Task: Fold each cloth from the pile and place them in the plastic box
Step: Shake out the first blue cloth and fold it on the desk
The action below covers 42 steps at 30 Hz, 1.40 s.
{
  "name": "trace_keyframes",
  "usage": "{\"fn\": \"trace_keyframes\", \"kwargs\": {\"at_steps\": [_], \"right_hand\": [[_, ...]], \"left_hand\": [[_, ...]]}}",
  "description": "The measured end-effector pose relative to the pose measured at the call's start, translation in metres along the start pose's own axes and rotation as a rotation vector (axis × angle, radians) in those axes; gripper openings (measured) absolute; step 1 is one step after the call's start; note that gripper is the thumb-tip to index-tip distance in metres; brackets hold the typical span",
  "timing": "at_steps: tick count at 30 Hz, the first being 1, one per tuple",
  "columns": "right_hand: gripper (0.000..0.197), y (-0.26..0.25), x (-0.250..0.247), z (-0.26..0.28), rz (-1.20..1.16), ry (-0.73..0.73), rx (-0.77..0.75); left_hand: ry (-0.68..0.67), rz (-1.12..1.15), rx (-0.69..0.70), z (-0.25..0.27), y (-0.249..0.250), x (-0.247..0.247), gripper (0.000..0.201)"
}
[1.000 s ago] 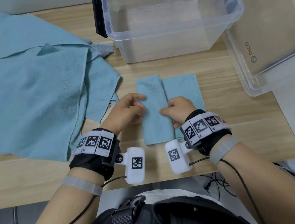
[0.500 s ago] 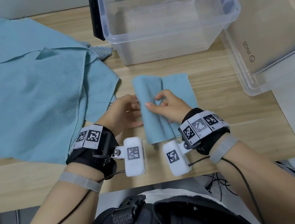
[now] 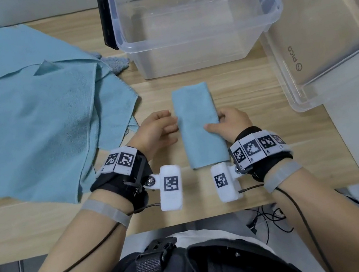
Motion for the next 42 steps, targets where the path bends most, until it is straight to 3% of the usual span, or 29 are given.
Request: {"fn": "trace_keyframes", "kwargs": {"at_steps": [6,11,13,15,17,19,25,28,30,32,35,38,42], "right_hand": [[0.028,-0.006,0.008,-0.001,0.001,-0.012,-0.05],[0.035,-0.032,0.012,0.008,-0.029,-0.034,-0.18],[0.053,-0.048,0.009,0.016,-0.178,-0.12,-0.212],[0.063,-0.068,0.01,0.027,-0.29,-0.3,-0.257],[0.051,-0.092,0.007,0.039,-0.349,-0.44,-0.326],[0.041,-0.115,0.001,0.046,-0.38,-0.482,-0.399],[0.032,-0.164,-0.018,0.041,-0.423,-0.373,-0.546],[0.022,-0.186,-0.036,0.029,-0.563,-0.257,-0.581],[0.021,-0.201,-0.052,0.013,-0.69,-0.2,-0.555],[0.02,-0.216,-0.07,-0.009,-0.79,-0.149,-0.497],[0.017,-0.237,-0.084,-0.047,-0.886,-0.164,-0.372],[0.016,-0.245,-0.079,-0.081,-0.918,-0.237,-0.187],[0.023,-0.231,-0.054,-0.122,-0.779,-0.324,0.024]], "left_hand": [[-0.099,0.038,0.011,0.002,0.001,0.018,0.008],[-0.148,0.059,0.101,0.018,0.018,0.024,0.028],[-0.2,0.067,0.156,0.03,0.034,0.023,0.034],[-0.235,0.036,0.218,0.042,0.053,0.019,0.035],[-0.249,0.015,0.275,0.052,0.073,0.015,0.034],[-0.25,0.016,0.343,0.06,0.093,0.013,0.034],[-0.19,-0.003,0.504,0.067,0.143,0.002,0.027],[-0.108,-0.047,0.57,0.06,0.169,-0.01,0.028],[-0.026,-0.015,0.626,0.053,0.189,-0.024,0.018],[0.143,0.012,0.68,0.043,0.209,-0.044,0.007],[0.362,-0.045,0.741,0.019,0.233,-0.067,0.019],[0.382,-0.179,0.648,-0.018,0.237,-0.069,0.04],[0.272,-0.305,0.537,-0.052,0.223,-0.062,0.044]]}}
Point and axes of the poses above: each hand's wrist, its own z-axis away from the middle knuckle, its own x-axis out of the palm, y = z × x, the point moved 8 cm from there along -z, towards the middle knuckle, and after that the axes turned 3 degrees about z, right-handed, at the moved point
